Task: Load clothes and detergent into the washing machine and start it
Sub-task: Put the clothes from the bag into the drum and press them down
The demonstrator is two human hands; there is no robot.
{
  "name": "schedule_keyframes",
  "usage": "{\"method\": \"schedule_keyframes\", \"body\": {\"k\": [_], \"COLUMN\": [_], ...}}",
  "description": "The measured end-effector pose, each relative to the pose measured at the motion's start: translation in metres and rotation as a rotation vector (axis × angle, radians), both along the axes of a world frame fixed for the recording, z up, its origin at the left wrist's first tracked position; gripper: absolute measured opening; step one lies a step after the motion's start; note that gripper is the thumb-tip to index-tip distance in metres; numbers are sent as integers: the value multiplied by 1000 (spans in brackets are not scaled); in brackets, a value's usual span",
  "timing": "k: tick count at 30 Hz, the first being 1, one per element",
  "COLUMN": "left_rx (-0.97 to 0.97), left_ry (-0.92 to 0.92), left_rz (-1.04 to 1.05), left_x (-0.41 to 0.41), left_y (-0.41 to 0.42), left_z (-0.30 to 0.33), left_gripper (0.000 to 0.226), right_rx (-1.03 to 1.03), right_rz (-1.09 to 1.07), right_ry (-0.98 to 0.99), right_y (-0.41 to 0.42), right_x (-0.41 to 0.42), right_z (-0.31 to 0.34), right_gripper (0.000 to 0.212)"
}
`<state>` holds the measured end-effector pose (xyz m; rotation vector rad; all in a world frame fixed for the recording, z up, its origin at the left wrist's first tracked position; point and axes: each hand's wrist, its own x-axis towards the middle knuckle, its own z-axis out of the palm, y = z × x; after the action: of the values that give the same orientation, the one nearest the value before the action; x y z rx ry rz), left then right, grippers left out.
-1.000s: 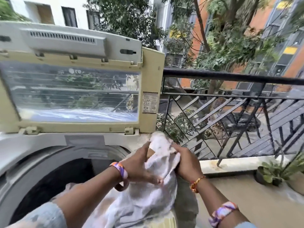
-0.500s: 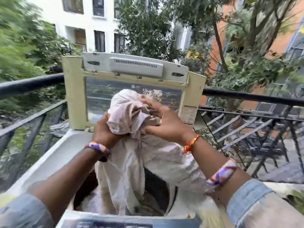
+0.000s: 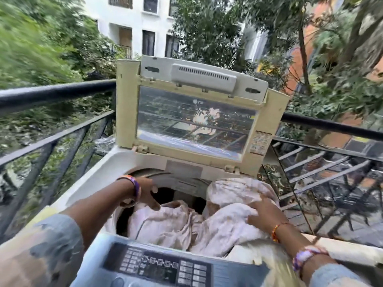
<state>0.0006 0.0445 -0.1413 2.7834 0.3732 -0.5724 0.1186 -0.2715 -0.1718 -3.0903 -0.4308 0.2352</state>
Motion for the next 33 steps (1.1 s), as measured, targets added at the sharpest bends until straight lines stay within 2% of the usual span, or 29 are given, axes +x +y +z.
{"method": "schedule_keyframes", "body": {"k": [1, 2, 5, 7, 9, 10, 12, 14, 15, 17, 19, 21, 24, 26, 28, 30, 33], "left_rx": [3, -12, -127, -245, -410, -498, -628, -581, -525, -489, -399, -184, 114, 149, 83, 38, 49], "left_ry": [4, -14, -155, -329, -512, -612, -791, -851, -884, -917, -872, -696, -278, 27, 265, 312, 198], "left_rz": [-17, -36, -111, -195, -259, -237, -146, -79, -38, 105, 262, 305, 18, -174, -214, -173, -155], "left_x": [3, 7, 15, 19, 27, 33, 46, 52, 53, 50, 44, 36, 26, 18, 15, 14, 13], "left_y": [-4, -8, -34, -64, -95, -105, -107, -94, -84, -62, -42, -27, -29, -43, -53, -54, -47], "left_z": [-1, -1, 3, 7, 12, 14, 15, 12, 11, 11, 11, 7, -13, -34, -53, -63, -62], "left_gripper": [69, 72, 93, 118, 129, 124, 94, 71, 66, 61, 58, 63, 75, 72, 70, 68, 65], "right_rx": [57, 102, 225, 463, 774, 892, 1048, 1117, 1098, 924, 713, 605, 604, 593, 533, 466, 410], "right_rz": [-16, -28, 19, 121, 212, 247, 250, 253, 269, 248, 183, 126, 168, 257, 369, 459, 514], "right_ry": [-110, -216, -373, -402, -387, -389, -315, -135, -66, -38, -39, -33, 29, 102, 182, 245, 241], "right_y": [2, 4, 22, 45, 73, 84, 95, 86, 75, 46, 18, 3, 15, 34, 55, 72, 88], "right_x": [-3, -7, -18, -30, -46, -52, -54, -47, -42, -29, -19, -15, -21, -31, -41, -50, -59], "right_z": [3, 7, 16, 24, 41, 51, 69, 77, 77, 66, 45, 26, 5, -5, -14, -22, -28], "right_gripper": [34, 22, 21, 20, 12, 8, 4, 11, 15, 27, 34, 31, 24, 22, 21, 23, 24]}}
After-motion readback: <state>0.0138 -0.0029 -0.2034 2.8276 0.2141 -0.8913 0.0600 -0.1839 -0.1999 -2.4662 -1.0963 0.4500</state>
